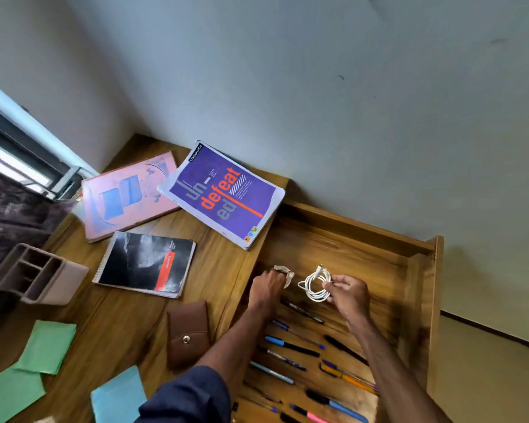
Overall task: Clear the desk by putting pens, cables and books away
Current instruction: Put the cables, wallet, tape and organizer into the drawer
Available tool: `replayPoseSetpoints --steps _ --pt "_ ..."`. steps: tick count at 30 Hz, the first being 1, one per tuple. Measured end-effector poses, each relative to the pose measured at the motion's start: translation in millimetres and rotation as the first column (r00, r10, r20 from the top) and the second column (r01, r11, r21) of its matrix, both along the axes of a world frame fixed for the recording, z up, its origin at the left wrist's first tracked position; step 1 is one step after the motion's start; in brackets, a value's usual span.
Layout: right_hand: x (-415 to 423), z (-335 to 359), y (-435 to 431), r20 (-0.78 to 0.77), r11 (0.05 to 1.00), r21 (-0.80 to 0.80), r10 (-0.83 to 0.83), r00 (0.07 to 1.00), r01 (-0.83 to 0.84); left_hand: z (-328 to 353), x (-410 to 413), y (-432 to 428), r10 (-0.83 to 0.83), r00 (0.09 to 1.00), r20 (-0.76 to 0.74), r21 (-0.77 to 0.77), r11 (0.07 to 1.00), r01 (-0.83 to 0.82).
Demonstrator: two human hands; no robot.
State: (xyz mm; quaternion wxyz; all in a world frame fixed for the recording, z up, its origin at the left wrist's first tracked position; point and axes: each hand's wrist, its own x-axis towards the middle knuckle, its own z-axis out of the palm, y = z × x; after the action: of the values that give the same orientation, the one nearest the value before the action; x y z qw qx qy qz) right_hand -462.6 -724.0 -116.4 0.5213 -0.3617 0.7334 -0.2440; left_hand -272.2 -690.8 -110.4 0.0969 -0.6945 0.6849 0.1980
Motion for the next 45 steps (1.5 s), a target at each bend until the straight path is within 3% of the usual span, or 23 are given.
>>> replayPoseSetpoints --steps 7,15,23,27,30,34,38,43,45 --pt "23.0 -8.1 -38.2 -0.038 0.999 -0.038 -0.013 0.999 0.012 -19.5 3.7 0.9 -0.005 0.999 -0.036 -0.04 0.999 0.003" --pt "73.9 -23.1 -72.0 0.025 0.998 -0.007 0.055 0.998 -0.055 -13.7 9.5 2.8 0.071 0.993 -0.094 -0.135 0.987 -0.083" --pt "71.3 -16.7 -42.3 -0.132 0.985 -0.067 0.147 0.98 -0.157 7.0 21.6 15.8 0.098 0.98 -0.174 -0.198 0.971 -0.133" --pt "84.3 16.7 0.0 -0.166 0.965 -0.207 0.13 0.978 -0.163 35.7 36.5 38.4 0.107 0.96 -0.259 -0.208 0.964 -0.163" --pt "111.5 45.6 39.1 -0.135 0.922 -0.331 0.165 0.977 -0.201 61.7 54.5 67.5 0.108 0.943 -0.315 -0.254 0.948 -0.194" --pt "165.7 76.9 92.8 -0.135 0.834 -0.454 0.283 0.949 -0.314 94.2 93.5 121.1 0.211 0.93 -0.3 -0.435 0.838 -0.331" --pt "225.2 102.5 152.3 -0.183 0.707 -0.498 0.481 0.857 -0.503 113.3 144.6 189.0 0.323 0.851 -0.413 -0.422 0.76 -0.494" --pt "291.4 128.1 215.8 -0.252 0.503 -0.578 0.639 0.727 -0.643 121.8 217.0 276.2 0.525 0.762 -0.38 -0.464 0.604 -0.648" --pt "318.4 135.4 240.5 -0.269 0.447 -0.583 0.682 0.681 -0.678 124.1 246.4 310.4 0.603 0.686 -0.407 -0.451 0.521 -0.725"
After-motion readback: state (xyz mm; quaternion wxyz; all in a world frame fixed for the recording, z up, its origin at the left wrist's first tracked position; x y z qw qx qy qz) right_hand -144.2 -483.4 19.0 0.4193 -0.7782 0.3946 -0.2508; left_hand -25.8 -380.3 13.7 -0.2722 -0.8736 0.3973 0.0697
